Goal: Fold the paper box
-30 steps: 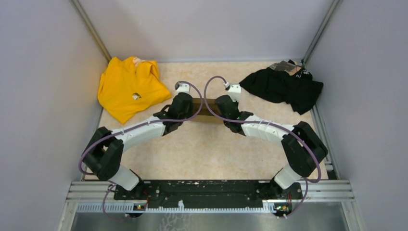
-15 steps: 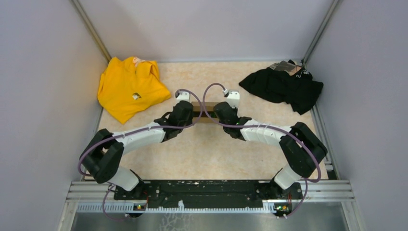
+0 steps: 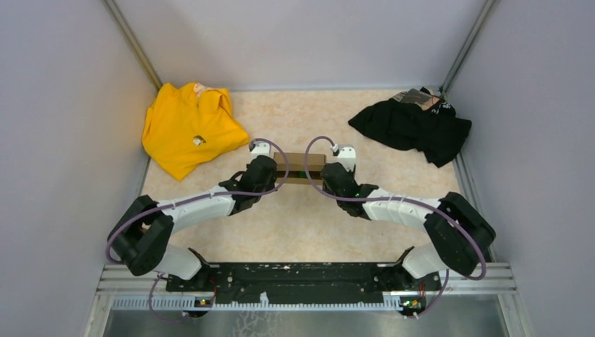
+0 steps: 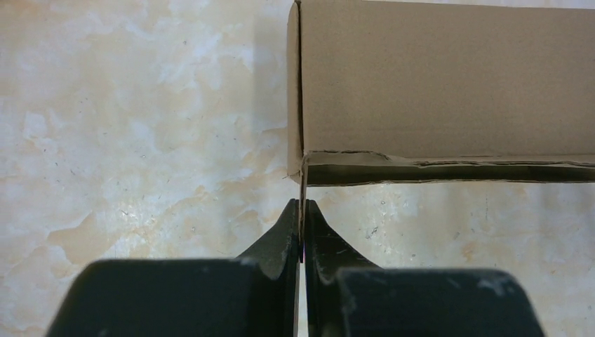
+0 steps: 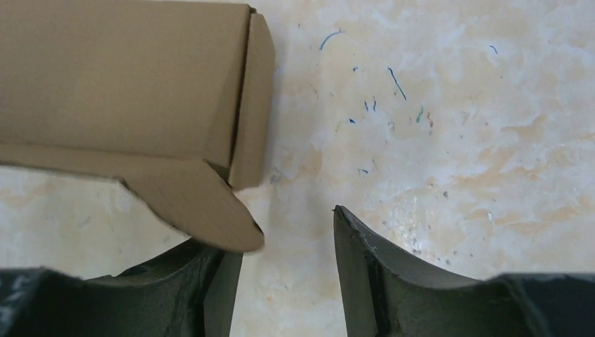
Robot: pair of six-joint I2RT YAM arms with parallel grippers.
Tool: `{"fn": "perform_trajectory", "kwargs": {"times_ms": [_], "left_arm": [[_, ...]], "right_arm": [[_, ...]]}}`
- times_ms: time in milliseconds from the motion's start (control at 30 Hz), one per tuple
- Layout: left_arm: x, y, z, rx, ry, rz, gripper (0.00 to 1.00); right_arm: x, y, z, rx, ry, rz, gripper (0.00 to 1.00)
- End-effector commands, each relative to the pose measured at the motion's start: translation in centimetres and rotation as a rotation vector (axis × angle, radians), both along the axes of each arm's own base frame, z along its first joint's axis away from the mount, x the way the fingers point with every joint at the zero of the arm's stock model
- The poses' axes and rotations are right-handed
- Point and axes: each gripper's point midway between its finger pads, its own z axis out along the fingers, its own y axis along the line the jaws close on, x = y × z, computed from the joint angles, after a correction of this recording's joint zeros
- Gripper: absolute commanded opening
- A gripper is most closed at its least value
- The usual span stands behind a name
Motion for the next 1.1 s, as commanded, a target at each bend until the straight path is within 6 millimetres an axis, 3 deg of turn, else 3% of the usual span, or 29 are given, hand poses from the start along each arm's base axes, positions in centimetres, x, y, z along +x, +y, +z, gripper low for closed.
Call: {"fn": "perform_trajectory", "kwargs": {"times_ms": [0,167,300,500,600,733,867,1067], "left_arm": [[-0.3,0.1,1.0,-0.016,-0.018,0.003,0.07],[-0.4,0.0,1.6,-0.030,-0.030,-0.010,0.11],[-0.4,-0.2,1.7,-0.037,-0.032,-0.019,0.14],[-0.6,-0.1,1.1,-0.032,-0.023,-0.023,0.14],[-0.6,-0.1,1.0,-0.032,-0.023,-0.025,0.14],[-0.6,-0.5,1.6,-0.043,-0.034,-0.043,0.19],[-0.6,-1.1,2.4,-0.049,-0.042,-0.085,0.33],[-1.1,-2.1,2.8,-0.066,-0.032,-0.156,0.42]], "right_arm": [[-0.8,1.3,3.1,0.075,-0.074,0.120,0.52],[-2.2,2.2,7.2,0.137,-0.151,0.276,0.55],[-2.3,1.0,11.0,0.180,-0.187,0.272,0.53],[0.7,-0.1,16.0,0.287,-0.160,0.243,0.53],[2.6,1.1,15.8,0.306,-0.075,0.280,0.54],[4.3,4.5,13.9,0.305,0.060,0.388,0.54],[4.2,6.6,11.5,0.332,0.153,0.475,0.53],[2.9,6.9,8.6,0.340,0.225,0.510,0.50]]}}
